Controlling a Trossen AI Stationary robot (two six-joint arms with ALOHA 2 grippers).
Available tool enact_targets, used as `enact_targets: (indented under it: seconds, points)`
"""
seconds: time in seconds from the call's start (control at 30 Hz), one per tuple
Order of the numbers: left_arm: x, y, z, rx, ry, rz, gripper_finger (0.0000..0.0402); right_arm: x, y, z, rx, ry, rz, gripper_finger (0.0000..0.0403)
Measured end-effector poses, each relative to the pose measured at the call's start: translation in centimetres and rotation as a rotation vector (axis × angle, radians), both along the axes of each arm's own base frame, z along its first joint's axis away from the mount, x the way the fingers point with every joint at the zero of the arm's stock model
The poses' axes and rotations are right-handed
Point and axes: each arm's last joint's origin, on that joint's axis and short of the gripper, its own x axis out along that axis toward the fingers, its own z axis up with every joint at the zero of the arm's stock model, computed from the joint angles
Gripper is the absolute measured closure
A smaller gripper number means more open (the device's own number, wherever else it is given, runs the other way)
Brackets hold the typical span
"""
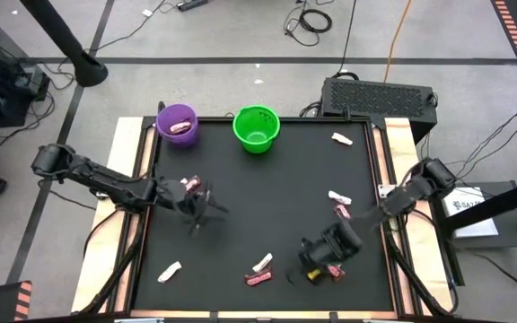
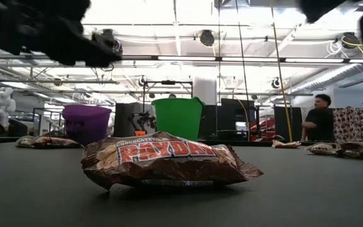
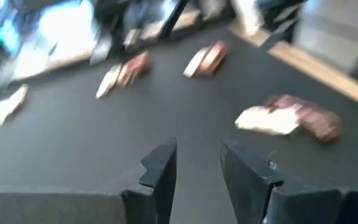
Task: Sort candy by brand, put in halloween buckets
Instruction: Put the brown chocolate bar into the purple bucket
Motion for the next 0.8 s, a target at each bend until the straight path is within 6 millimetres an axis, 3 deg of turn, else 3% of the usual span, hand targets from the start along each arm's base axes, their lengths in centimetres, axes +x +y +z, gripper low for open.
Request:
enact_targets:
  seconds: [0.13, 0.3, 0.53, 0.8]
  points:
    - [-0.3, -0.6, 0.1, 0.016, -0.086, -0.12, 0.0272, -1.7, 2.3, 0.0, -0.064, -0.029, 0.003, 0.0211]
    - [-0.3, -0.8, 0.2, 0.054, -0.111, -0.145, 0.0272, -3.6, 3.7, -1.2, -0.112, -0.022, -0.054, 0.0211]
    - [-0.1, -0.8, -0.3, 0.05, -0.074, -0.145, 0.0272, -5.7, 3.7, -4.5, -0.162, 0.035, -0.062, 0.0211]
    - [0.3, -0.9, -1.5, 0.076, -0.021, -0.153, 0.0272, -5.9, 3.4, -6.2, -0.158, 0.002, -0.028, 0.0211]
